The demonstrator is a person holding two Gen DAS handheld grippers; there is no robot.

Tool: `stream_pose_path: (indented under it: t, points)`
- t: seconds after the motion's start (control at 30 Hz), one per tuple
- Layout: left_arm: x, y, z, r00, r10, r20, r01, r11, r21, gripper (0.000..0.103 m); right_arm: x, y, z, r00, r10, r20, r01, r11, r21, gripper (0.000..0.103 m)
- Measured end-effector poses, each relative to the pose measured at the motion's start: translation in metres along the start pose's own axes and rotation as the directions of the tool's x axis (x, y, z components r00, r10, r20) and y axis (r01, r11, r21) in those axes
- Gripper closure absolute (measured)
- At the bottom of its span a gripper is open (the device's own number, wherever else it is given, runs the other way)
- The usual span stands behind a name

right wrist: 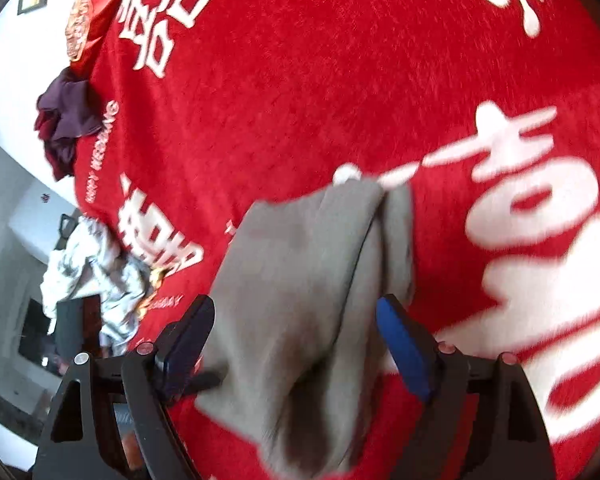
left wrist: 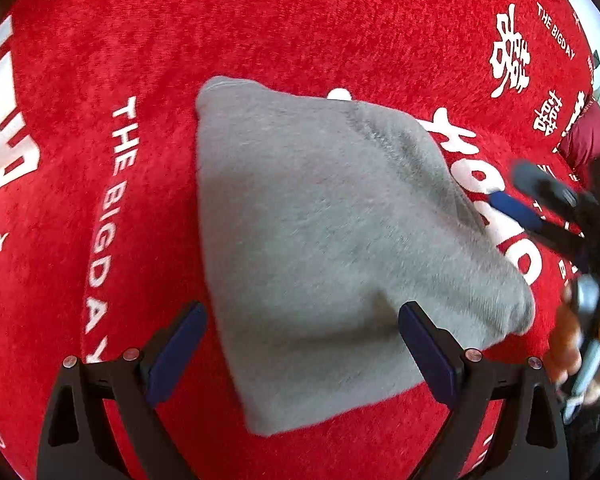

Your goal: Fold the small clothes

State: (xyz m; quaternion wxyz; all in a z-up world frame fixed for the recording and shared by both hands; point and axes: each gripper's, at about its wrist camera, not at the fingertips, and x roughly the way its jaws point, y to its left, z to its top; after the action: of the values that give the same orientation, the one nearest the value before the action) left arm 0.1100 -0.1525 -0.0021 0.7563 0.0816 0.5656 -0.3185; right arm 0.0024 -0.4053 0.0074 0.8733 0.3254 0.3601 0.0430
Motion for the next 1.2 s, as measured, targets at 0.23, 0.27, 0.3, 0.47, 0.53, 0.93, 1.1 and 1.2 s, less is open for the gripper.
stream_pose_path:
  t: [0.23, 0.27, 0.3, 0.47, 0.53, 0.93, 1.1, 1.2]
  points:
    - [0.022, -0.005, -0.007, 0.999, 0.026, -0.027, -0.025, 0.999, 0.026, 0.006, 0.056, -0.011, 0.031, 0.994, -0.078, -0.078, 0.074, 0.995, -0.062, 0.048]
    - [0.022, -0.004, -0.008, 0.999, 0.024, -0.029, -0.023, 0.999, 0.024, 0.006, 0.063, -0.009, 0.032, 0.992, -0.096, -0.083, 0.088, 0.992, -0.093, 0.057]
    - [0.023, -0.003, -0.008, 0.999, 0.021, -0.033, -0.020, 1.000, 0.018, 0.006, 0.066, -0.007, 0.033, 0.990, -0.113, -0.085, 0.103, 0.987, -0.123, 0.070]
    - [0.026, 0.000, -0.010, 0.999, 0.011, -0.039, -0.011, 1.000, 0.013, 0.005, 0.075, 0.007, 0.035, 0.975, -0.206, -0.081, 0.180, 0.952, -0.249, 0.074]
    - [0.026, -0.001, -0.012, 0.999, 0.015, -0.035, -0.015, 1.000, 0.021, 0.005, 0.074, 0.003, 0.038, 0.976, -0.199, -0.084, 0.175, 0.956, -0.235, 0.057]
    - [0.031, -0.002, -0.016, 0.999, 0.024, -0.044, -0.023, 1.000, 0.021, 0.002, 0.073, 0.007, 0.047, 0.973, -0.232, -0.006, 0.223, 0.941, -0.255, 0.060]
    - [0.032, -0.001, -0.017, 0.999, 0.013, -0.046, -0.012, 1.000, 0.011, 0.002, 0.072, 0.028, 0.049, 0.963, -0.269, 0.001, 0.253, 0.902, -0.349, 0.094]
    - [0.031, -0.004, -0.019, 0.999, 0.015, -0.042, -0.014, 1.000, 0.022, 0.002, 0.054, 0.053, 0.065, 0.976, -0.199, 0.083, 0.216, 0.904, -0.370, 0.095]
